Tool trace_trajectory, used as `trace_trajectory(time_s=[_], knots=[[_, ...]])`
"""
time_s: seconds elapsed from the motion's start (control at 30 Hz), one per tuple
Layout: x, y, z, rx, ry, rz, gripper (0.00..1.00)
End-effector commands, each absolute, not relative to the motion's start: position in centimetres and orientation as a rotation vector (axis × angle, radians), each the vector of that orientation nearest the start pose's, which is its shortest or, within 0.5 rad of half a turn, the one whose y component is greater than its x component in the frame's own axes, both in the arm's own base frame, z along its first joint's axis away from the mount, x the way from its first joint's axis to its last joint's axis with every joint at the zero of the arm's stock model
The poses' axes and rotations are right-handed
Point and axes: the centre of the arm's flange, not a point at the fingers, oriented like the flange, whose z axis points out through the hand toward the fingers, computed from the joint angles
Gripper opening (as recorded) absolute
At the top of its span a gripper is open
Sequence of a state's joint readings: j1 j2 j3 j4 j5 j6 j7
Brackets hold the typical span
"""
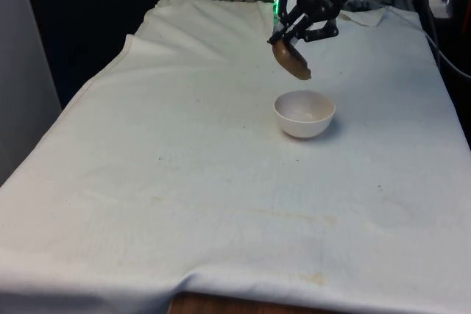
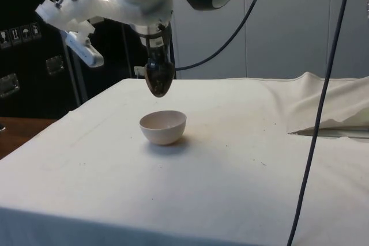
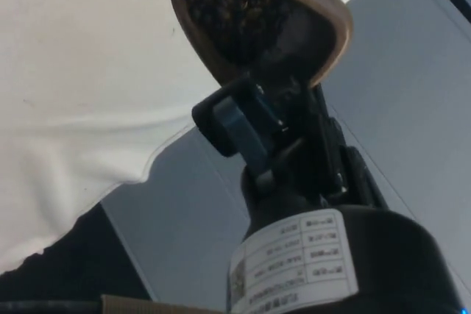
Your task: Pour the coffee beans from the cup into the bowl.
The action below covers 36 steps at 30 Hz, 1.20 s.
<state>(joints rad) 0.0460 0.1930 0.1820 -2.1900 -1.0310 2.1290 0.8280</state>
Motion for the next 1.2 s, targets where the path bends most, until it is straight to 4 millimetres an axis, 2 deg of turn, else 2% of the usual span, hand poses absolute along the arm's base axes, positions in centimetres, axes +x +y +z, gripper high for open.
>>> trace_trajectory(time_s=[0.0,0.3,0.9,1.17], knots=[[53.3,8.5,29.5,2.356,0.102,0.260,0.00],[53.0,8.8,29.2,2.307,0.088,0.286,0.00],[51.7,11.6,29.2,2.183,0.069,0.335,0.00],[51.6,12.0,28.2,2.117,0.069,0.364,0.00]])
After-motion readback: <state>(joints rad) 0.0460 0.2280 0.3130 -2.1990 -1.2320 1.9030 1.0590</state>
